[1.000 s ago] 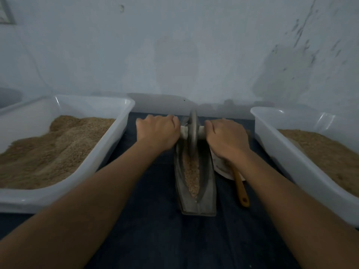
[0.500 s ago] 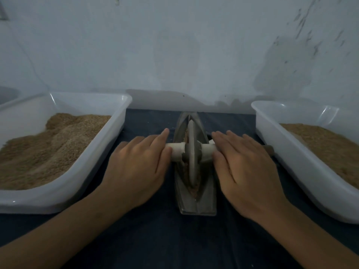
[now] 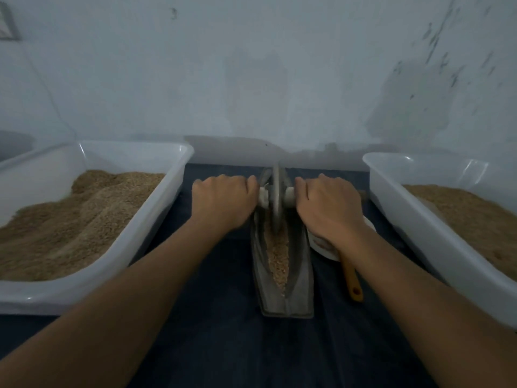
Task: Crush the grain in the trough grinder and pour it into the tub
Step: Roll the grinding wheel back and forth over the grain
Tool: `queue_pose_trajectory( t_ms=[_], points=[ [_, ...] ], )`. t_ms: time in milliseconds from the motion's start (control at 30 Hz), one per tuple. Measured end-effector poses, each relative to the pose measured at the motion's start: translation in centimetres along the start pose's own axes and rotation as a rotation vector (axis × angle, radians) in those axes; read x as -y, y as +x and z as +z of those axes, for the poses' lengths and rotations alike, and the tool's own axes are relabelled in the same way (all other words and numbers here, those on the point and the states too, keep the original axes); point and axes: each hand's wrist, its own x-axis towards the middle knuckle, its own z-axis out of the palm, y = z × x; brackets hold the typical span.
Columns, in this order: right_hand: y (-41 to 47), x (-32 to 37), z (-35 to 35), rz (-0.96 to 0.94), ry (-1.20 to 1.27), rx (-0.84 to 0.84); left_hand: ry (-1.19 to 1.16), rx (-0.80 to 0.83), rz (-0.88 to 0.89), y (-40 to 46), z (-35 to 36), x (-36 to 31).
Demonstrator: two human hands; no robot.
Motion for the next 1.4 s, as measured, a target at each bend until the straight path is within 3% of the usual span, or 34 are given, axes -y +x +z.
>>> queue_pose_trajectory(
  t_ms=[233, 367, 567, 700, 1000, 1167, 1400],
  points=[
    [-8.7, -0.3, -2.1, -0.129, 0.084, -0.126, -0.17, -0.194, 0.038, -8.7, -1.9, 0.4],
    [-8.3, -0.6, -1.9, -0.117, 0.084, -0.103, -0.174, -0.152, 0.027, -7.4, -2.1, 0.0],
    [-1.2, -0.5, -0.2, 0.001, 0.074, 0.013, 0.079, 0.007, -0.009, -0.2, 0.1, 0.1],
    [1.1, -0.1, 0.4, 0.018, 0.014, -0.003, -0.007, 0.094, -0.025, 1.5, 0.9, 0.9],
    [-8.2, -0.4, -1.7, -0.097, 0.113, -0.109, -0.198, -0.202, 0.051, -8.4, -1.7, 0.2],
    [-8.5, -0.7, -1.9, -0.107, 0.13, -0.13, -0.2, -0.135, 0.041, -7.8, -2.3, 0.1],
    [-0.6, -0.4, 0.2, 0.013, 0.072, -0.024, 0.009, 0.038, -0.05, -0.1, 0.2, 0.5]
  ],
)
